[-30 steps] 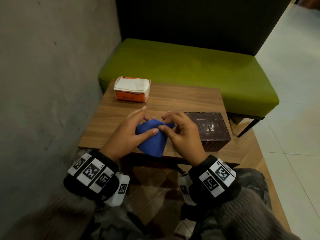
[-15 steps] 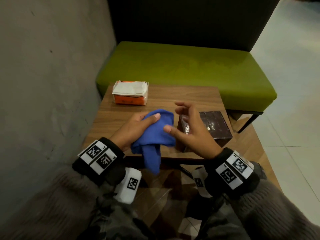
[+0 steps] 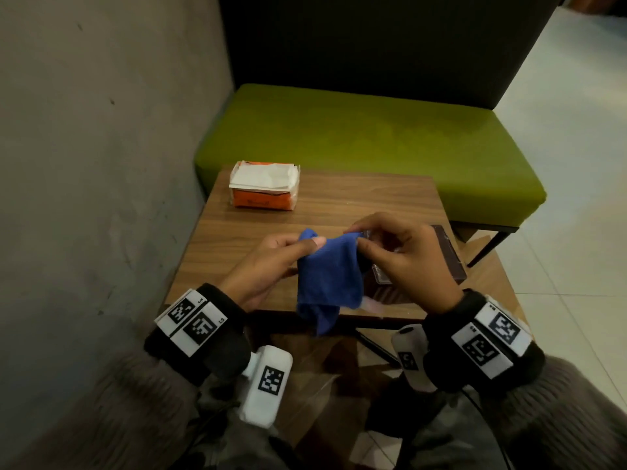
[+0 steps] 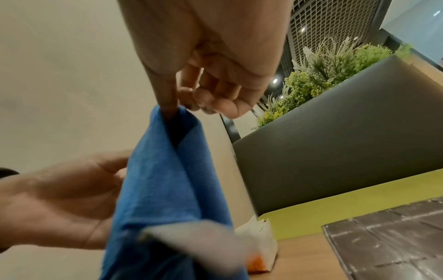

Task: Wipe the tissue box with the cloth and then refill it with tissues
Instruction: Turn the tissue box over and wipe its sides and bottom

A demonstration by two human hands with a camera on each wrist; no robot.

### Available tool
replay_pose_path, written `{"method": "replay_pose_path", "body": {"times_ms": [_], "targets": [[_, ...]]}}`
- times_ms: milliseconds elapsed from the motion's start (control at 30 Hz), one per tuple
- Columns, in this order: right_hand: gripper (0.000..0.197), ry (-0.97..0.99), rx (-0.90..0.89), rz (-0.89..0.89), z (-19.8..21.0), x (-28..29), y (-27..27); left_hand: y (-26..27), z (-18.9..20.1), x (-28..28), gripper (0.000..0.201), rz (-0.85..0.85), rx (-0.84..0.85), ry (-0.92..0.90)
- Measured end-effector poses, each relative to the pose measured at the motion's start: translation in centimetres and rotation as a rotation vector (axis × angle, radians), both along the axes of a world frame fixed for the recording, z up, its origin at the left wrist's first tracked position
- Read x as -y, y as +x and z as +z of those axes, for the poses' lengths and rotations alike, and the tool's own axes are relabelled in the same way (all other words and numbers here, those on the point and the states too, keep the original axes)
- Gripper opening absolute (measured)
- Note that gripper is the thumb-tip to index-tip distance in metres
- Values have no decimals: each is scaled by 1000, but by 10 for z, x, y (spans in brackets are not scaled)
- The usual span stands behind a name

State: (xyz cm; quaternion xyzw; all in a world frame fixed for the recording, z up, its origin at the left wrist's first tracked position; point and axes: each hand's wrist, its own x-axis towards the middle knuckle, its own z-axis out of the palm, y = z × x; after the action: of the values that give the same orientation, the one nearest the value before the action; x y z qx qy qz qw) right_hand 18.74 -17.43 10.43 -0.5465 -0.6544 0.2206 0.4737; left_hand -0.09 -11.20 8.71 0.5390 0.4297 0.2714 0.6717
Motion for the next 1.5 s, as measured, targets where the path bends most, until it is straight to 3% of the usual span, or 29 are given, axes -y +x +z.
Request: {"method": "replay_pose_path", "body": {"times_ms": [133,300,433,533,667,800,867,967,1067,1167,1200,1300,1500], "targets": [[23,-183,-232,34,-4,-4,-1,2,1,-1,27,121,92,108],[21,-365,-505,44,-1,-8,-17,-3,2,-7,9,205,53,306],[29,-559,-953,71,4,-18,-23,-11,5,-13,15,155,49,411],[17,-716,-1122,43,2,-26,-25,-16,10,-17,13,64,67,434],[25,-844,-1103,75,-6,-33,-24,-23,3,-15,24,-48,152,322],[32,-701,-1003,46,-14,-37,-19,-27,-2,-2,27,-123,187,109],[31,-650,-957,76,-17,-36,-21,-29,-5,-1,26,-80,241,-48],[35,-566,-935,117,-13,-35,-22,-29,-13,-8,62,48,367,-365],[39,-565,-912,157,-4,-41,-21,-25,-11,-14,79,-17,294,-521],[22,-552,-787,192,1,-46,-25,-20,-8,-24,55,-23,218,-367],[28,-535,-769,204,1,-47,-25,-19,-7,-28,47,13,199,-281],[45,-492,-721,230,-3,-52,-26,-24,2,-35,51,-1,161,-79],[28,-364,-299,100,-1,-65,-31,-40,8,-52,49,40,37,254]]}}
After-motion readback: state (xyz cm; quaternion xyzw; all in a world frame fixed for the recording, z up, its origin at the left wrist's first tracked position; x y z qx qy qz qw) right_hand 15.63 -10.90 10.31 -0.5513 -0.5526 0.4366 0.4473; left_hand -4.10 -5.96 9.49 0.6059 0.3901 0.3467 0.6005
